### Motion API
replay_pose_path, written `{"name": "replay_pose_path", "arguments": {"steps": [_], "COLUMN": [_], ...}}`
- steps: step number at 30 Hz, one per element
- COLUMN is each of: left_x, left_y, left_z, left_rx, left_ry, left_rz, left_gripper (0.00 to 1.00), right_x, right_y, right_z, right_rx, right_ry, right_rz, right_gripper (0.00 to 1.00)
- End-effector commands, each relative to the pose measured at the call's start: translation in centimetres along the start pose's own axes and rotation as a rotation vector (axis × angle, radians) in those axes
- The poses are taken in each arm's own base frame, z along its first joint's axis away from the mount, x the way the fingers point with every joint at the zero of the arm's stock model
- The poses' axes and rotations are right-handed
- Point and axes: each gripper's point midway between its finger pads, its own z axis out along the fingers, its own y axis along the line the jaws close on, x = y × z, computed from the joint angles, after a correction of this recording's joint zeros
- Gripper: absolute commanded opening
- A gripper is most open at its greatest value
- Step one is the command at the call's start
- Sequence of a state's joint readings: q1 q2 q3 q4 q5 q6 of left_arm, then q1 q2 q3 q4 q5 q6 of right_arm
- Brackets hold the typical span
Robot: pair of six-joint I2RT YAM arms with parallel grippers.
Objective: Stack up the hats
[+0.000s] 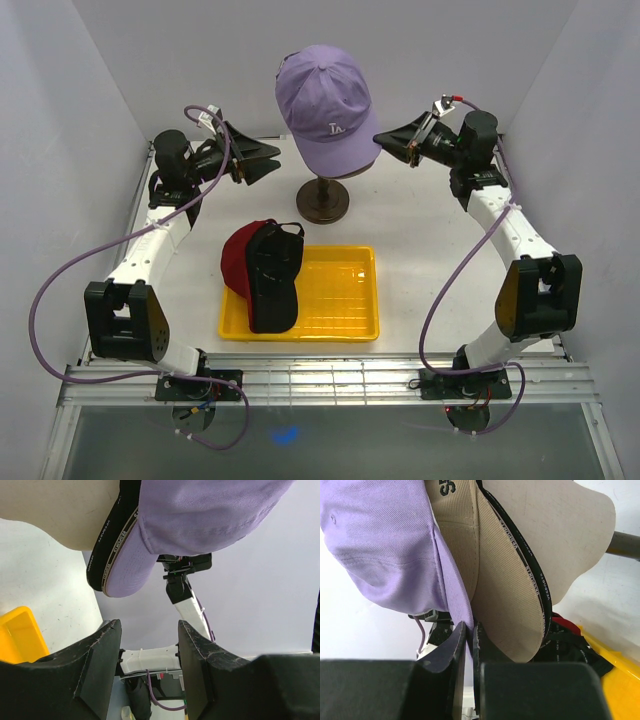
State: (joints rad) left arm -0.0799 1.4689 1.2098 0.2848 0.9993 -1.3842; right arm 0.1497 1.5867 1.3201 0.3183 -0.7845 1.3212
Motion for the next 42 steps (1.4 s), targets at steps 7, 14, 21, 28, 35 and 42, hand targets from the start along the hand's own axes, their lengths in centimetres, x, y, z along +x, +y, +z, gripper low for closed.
{"name": "replay_pose_path", "arguments": {"steps": [7, 14, 21, 28, 35, 42], "left_x": [0.2, 0.2, 0.2, 0.2, -0.5, -2.6], "left_y": [-0.8, -0.8, -1.0, -1.5, -4.6, -7.7], "left_z": [-0.7, -0.8, -0.9, -0.9, -0.9, 0.0], "left_rx": [0.010, 0.011, 0.014, 0.021, 0.084, 0.130], "left_ry": [-0.001, 0.002, 0.003, 0.004, -0.008, -0.048], "left_rz": [0.031, 0.030, 0.036, 0.054, 0.159, 0.231], "left_gripper": [0.59, 0.59, 0.59, 0.60, 0.63, 0.63], "right_x": [-2.4, -3.1, -3.5, -4.7, -7.7, -9.3], "right_y": [-5.4, -4.4, -3.6, -1.3, 1.1, -0.5], "right_z": [0.2, 0.1, -0.4, -1.2, 0.4, 3.6], "right_rx": [0.215, 0.225, 0.255, 0.279, 0.230, 0.248], "right_ry": [-0.087, -0.107, -0.131, -0.195, -0.219, -0.197], "right_rz": [0.057, 0.008, -0.023, -0.134, -0.243, -0.254], "right_gripper": [0.12, 0.29, 0.41, 0.45, 0.54, 0.55]}}
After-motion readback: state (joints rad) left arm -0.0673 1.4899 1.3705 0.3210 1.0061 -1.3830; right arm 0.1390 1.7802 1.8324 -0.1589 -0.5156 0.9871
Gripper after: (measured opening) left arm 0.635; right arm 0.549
